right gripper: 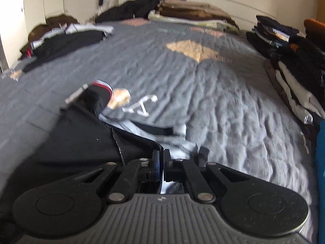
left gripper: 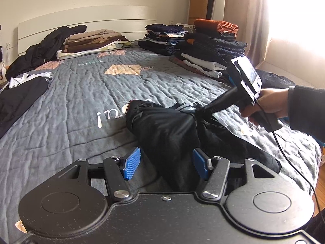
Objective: Fold clothes
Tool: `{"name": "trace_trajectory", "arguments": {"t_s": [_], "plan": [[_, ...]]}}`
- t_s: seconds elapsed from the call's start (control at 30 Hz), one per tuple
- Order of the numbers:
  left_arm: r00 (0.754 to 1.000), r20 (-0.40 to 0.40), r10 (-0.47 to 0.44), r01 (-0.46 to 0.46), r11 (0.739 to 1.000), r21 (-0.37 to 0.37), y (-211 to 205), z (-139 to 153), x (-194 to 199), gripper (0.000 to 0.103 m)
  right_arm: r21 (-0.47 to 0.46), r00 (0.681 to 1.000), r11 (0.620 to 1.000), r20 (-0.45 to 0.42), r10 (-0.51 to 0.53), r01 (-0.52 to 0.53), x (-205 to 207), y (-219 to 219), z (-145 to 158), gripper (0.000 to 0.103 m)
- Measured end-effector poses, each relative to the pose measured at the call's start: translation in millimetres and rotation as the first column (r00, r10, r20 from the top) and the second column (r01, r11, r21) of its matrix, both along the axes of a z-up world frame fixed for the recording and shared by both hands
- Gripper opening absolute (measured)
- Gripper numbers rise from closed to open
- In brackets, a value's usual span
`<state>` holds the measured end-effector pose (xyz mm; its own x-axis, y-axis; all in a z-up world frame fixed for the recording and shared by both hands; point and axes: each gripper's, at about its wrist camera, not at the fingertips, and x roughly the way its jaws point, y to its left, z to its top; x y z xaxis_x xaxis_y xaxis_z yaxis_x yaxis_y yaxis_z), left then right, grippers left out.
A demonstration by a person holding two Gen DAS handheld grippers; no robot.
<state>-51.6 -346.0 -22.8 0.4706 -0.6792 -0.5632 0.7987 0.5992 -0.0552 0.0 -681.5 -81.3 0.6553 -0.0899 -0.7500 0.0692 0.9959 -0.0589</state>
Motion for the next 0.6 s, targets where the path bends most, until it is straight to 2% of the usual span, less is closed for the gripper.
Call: {"name": "trace_trajectory", "arguments": {"t_s": [0.1, 0.17, 0.2, 0.33, 0.47, 0.53, 0.6], "plan": [[1.0, 0.001, 0.0, 0.0, 1.0, 0.008, 0.1, -1.2, 0.8, 0.057, 0.016, 0.999, 1.0, -0.031, -0.011, 0.011, 1.6, -8.0, -13.5, 0.009], [1.0, 0.0, -0.004, 0.004, 1.0, 0.012, 0.0, -2.0, 0.7, 0.058, 0.036, 1.0, 0.999, -0.024, -0.013, 0.014, -2.4, -10.7, -6.9, 0.01], [1.0, 0.002, -0.006, 0.006, 1.0, 0.014, -0.3, -2.4, 0.5, 0.058, 0.048, 1.0, 0.999, -0.018, -0.014, 0.015, -5.0, -11.5, -1.7, 0.015], [0.999, 0.01, -0.047, 0.046, 0.998, 0.047, -8.0, -9.1, -7.9, 0.059, 0.089, 0.998, 0.996, 0.067, 0.011, -0.017, -24.8, -3.9, 28.0, 0.03], [0.994, 0.033, -0.101, 0.097, 0.99, 0.1, -21.0, -20.9, -24.0, 0.059, 0.153, 0.986, 0.982, 0.141, 0.091, -0.113, -33.2, 20.7, 40.5, 0.035], [0.992, 0.043, -0.119, 0.113, 0.985, 0.129, -26.1, -26.2, -29.8, 0.059, 0.17, 0.985, 0.977, 0.13, 0.111, -0.133, -30.7, 31.0, 32.1, 0.04], [0.99, 0.052, -0.134, 0.125, 0.98, 0.153, -29.4, -30.6, -34.0, 0.059, 0.103, 0.996, 0.991, 0.052, 0.076, -0.081, -22.2, 32.7, 14.2, 0.041]]}}
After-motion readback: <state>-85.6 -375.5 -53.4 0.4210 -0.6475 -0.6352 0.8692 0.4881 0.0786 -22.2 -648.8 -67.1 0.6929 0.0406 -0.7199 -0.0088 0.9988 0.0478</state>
